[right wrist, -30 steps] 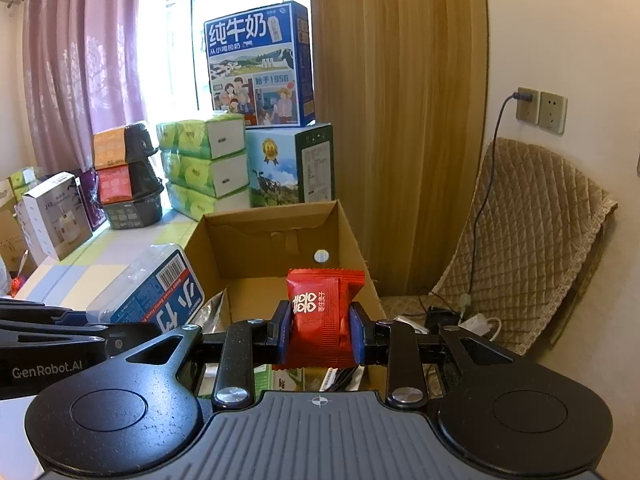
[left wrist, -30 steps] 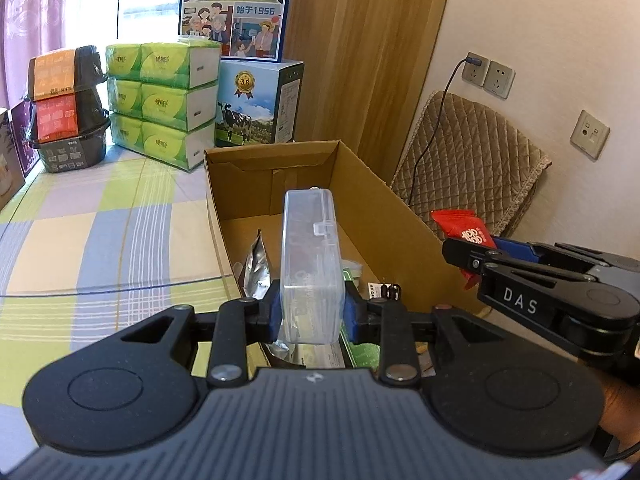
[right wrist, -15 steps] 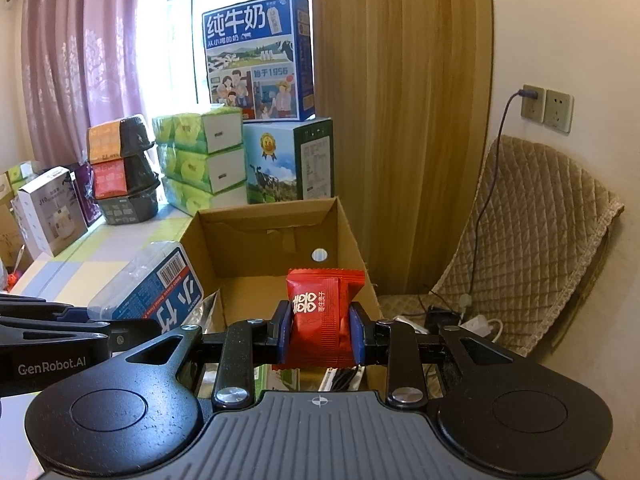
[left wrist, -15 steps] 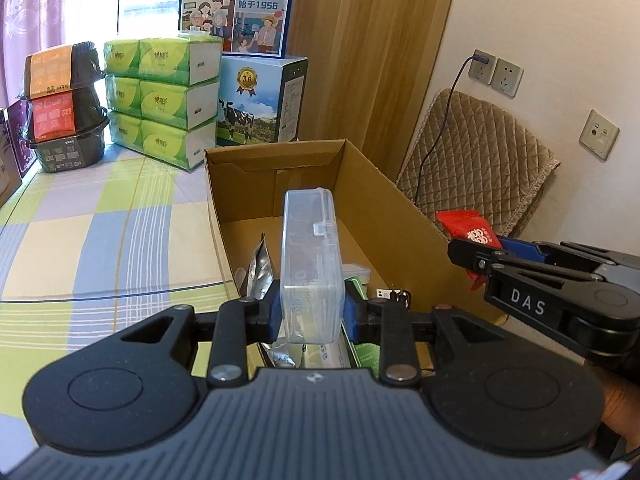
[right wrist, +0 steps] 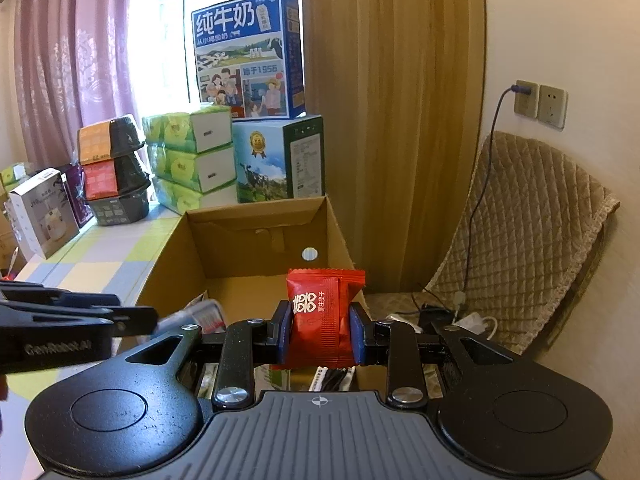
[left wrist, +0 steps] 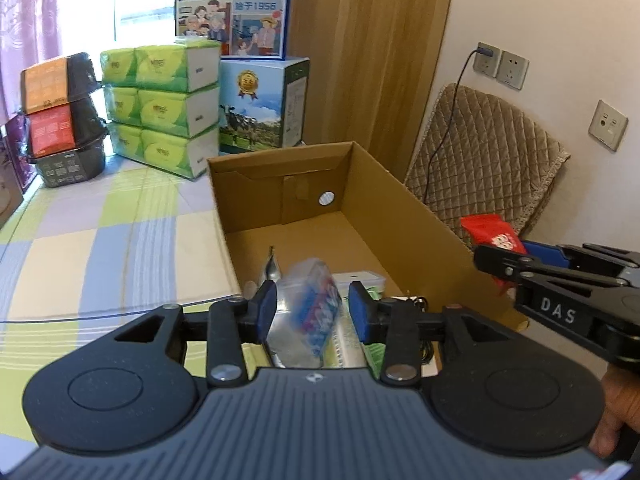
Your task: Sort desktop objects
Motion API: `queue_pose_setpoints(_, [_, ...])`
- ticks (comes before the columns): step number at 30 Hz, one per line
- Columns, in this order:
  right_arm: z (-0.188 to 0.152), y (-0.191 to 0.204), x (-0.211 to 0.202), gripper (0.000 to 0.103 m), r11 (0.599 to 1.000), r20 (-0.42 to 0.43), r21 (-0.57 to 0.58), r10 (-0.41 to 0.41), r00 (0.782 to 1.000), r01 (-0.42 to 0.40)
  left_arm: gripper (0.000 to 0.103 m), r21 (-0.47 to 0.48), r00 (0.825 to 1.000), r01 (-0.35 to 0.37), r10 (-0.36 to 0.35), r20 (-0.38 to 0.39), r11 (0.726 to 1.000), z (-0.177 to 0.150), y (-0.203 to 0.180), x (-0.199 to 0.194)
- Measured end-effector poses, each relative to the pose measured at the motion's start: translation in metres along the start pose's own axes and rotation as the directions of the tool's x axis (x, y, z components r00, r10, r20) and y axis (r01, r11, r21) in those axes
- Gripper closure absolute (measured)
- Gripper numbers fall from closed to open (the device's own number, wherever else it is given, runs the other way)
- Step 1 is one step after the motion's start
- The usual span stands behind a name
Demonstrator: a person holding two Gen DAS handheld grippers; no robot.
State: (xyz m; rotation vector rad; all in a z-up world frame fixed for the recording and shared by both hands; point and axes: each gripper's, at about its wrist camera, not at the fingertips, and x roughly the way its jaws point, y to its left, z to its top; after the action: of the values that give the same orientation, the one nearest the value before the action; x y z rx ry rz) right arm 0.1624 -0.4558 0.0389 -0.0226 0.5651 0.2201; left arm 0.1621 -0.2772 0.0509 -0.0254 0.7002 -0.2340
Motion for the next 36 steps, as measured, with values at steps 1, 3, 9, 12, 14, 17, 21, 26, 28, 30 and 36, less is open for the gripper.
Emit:
queue_pose_setpoints(1, [-0.001,-0.001,0.0,0.076,1.0,-0.002,0.001,0.001,1.0,-0.001,0.07,-0.005,1.0,-0.002,0.002,0.001,1.0,-0.001,0.002,-0.002])
queue_pose_setpoints(3, [-0.002,-0.001,0.0,0.076,1.0,-0.004,0.004,0.003,1.0,-0.003,0.07,-0.012,1.0,-0.011,0.012,0.003,1.0,-0.005,0.005,-0.007])
queue_pose_setpoints(9, [-0.002,0.004,-0.001,0.076,1.0,-0.005,0.001,0.016,1.0,-0.016,0.068,-0.031,1.0,-0.027,0.027,0.002,0.999,-0.016,0.013,-0.019])
queue_pose_setpoints(12, [-0.001,0.007,-0.001,0.076,1.0,-0.003,-0.003,0.021,1.0,-0.021,0.061,-0.042,0.999,-0.032,0.033,0.008,0.999,-0.019,0.017,-0.026])
queue_pose_setpoints(14, [0.0,0.008,-0.001,0.076,1.0,-0.002,-0.004,0.024,1.0,-0.024,0.06,-0.044,0.999,-0.035,0.036,0.011,0.998,-0.02,0.019,-0.029])
queue_pose_setpoints(17, [0.002,0.01,0.0,0.076,1.0,0.003,-0.006,0.027,1.0,-0.027,0.056,-0.05,0.999,-0.042,0.043,0.018,0.998,-0.021,0.022,-0.034])
queue_pose_setpoints(21, [0.008,0.01,0.005,0.075,0.998,0.006,-0.003,0.056,0.998,-0.056,0.042,-0.053,0.998,-0.051,0.053,0.024,0.997,-0.023,0.026,-0.038])
queue_pose_setpoints(26, [0.006,0.002,-0.003,0.05,0.998,0.009,0.042,0.043,0.999,-0.043,0.021,-0.051,0.997,-0.062,0.064,0.032,0.997,-0.028,0.031,-0.047])
queue_pose_setpoints(28, [0.001,-0.001,-0.01,0.049,0.998,0.003,0.049,0.037,0.999,-0.037,0.017,-0.058,0.997,-0.065,0.067,0.027,0.996,-0.031,0.033,-0.051])
queue_pose_setpoints(30, [-0.006,-0.006,-0.018,0.047,0.997,-0.006,0.067,0.034,0.999,-0.034,0.012,-0.068,0.997,-0.067,0.069,0.026,0.995,-0.034,0.035,-0.056])
queue_pose_setpoints(36, [-0.023,-0.011,-0.047,0.032,0.992,-0.033,0.121,0.033,0.999,-0.028,0.001,-0.071,0.997,-0.073,0.075,0.026,0.995,-0.045,0.033,-0.074])
